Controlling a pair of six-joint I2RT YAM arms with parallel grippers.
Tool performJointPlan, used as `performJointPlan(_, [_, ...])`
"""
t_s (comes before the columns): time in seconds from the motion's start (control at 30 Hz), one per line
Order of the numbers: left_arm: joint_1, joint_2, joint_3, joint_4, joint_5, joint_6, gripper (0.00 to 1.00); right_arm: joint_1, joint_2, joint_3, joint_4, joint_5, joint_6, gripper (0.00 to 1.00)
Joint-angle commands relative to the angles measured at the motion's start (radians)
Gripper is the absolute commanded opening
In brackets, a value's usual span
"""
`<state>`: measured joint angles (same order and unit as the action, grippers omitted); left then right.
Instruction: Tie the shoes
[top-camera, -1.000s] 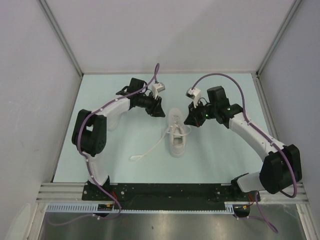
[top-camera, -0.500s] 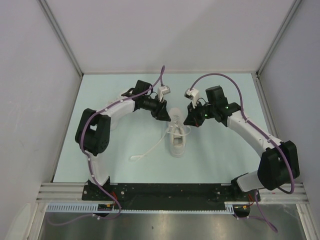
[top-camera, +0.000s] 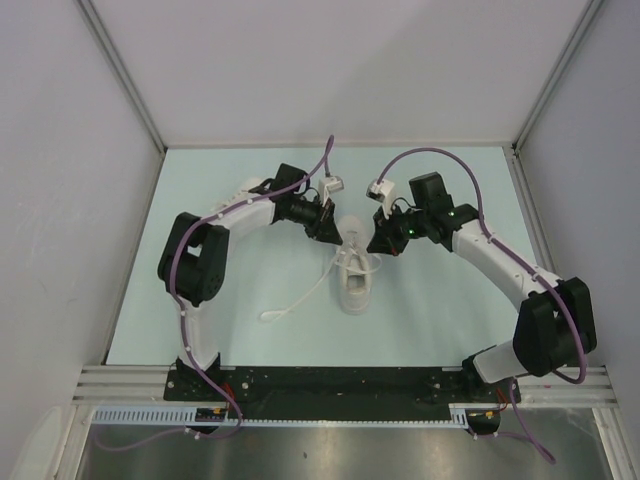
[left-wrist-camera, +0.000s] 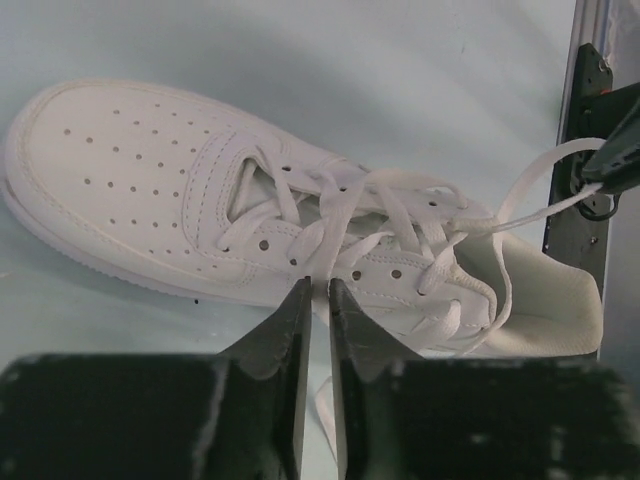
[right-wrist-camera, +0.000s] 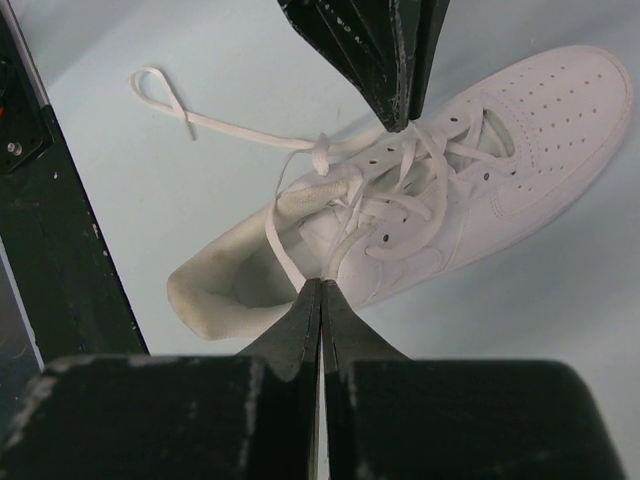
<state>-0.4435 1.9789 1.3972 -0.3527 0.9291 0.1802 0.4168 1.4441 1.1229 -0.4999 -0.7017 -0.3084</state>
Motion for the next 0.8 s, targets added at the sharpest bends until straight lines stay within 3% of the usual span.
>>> performJointPlan(0.0, [-0.008, -0.006, 0.051, 0.024, 0.077, -0.008, 0.06, 0.0, 0.012, 0.04, 0.009, -0.013, -0.02, 0.0])
performJointPlan(0.07, [-0.008, -0.025, 0.048, 0.031, 0.083, -0.015, 0.0, 0.0, 0.016, 0.04, 0.018, -0.013, -0.021, 0.0])
performJointPlan(0.4, [-0.008, -0.12, 0.042, 0.104, 0.097, -0.093, 0.0, 0.016, 0.088, 0.041, 0.076, -0.019, -0.055, 0.0])
performJointPlan(0.77, [-0.015, -0.17, 0.025, 0.044, 0.114, -0.041, 0.0, 0.054, 0.157, 0.031, 0.267, 0.06, 0.012, 0.0])
